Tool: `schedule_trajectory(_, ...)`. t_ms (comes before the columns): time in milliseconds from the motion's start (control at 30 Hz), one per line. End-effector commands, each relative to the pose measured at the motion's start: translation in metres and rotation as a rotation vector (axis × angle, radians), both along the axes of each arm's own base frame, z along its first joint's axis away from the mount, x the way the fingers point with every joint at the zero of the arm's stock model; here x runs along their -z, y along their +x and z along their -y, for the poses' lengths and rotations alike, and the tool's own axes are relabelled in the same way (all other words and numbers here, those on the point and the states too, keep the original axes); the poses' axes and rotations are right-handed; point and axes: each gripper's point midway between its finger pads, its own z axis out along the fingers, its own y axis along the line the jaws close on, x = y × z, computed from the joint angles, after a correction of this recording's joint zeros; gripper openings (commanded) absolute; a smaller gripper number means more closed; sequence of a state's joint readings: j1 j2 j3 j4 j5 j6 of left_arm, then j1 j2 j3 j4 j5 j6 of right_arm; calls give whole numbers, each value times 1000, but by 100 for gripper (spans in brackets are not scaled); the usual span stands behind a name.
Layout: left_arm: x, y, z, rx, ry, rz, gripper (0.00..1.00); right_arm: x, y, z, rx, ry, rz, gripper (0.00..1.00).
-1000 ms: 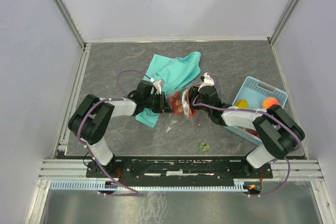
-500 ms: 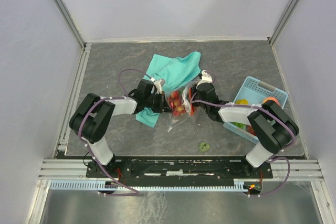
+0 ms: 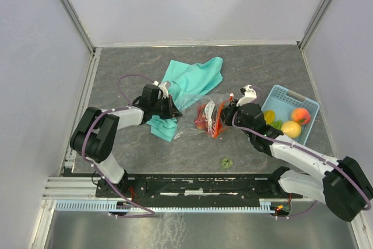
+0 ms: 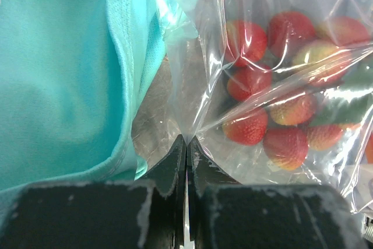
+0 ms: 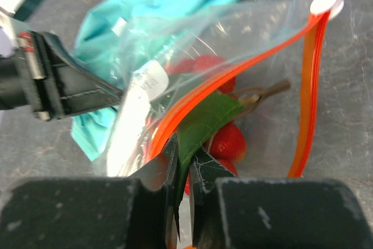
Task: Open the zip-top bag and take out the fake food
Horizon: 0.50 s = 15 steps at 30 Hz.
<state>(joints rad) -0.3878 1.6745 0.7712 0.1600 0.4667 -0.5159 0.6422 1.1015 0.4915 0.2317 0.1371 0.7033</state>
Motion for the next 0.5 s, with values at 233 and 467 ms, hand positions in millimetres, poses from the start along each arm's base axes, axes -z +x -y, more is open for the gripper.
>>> schedule_trajectory(233, -1, 6, -7, -44, -6, 13, 3, -19, -13, 21, 57, 30, 42, 11)
schedule_trajectory(467, -14, 17, 1, -99, -116, 28, 3, -44, -31, 50, 104, -1, 96, 12)
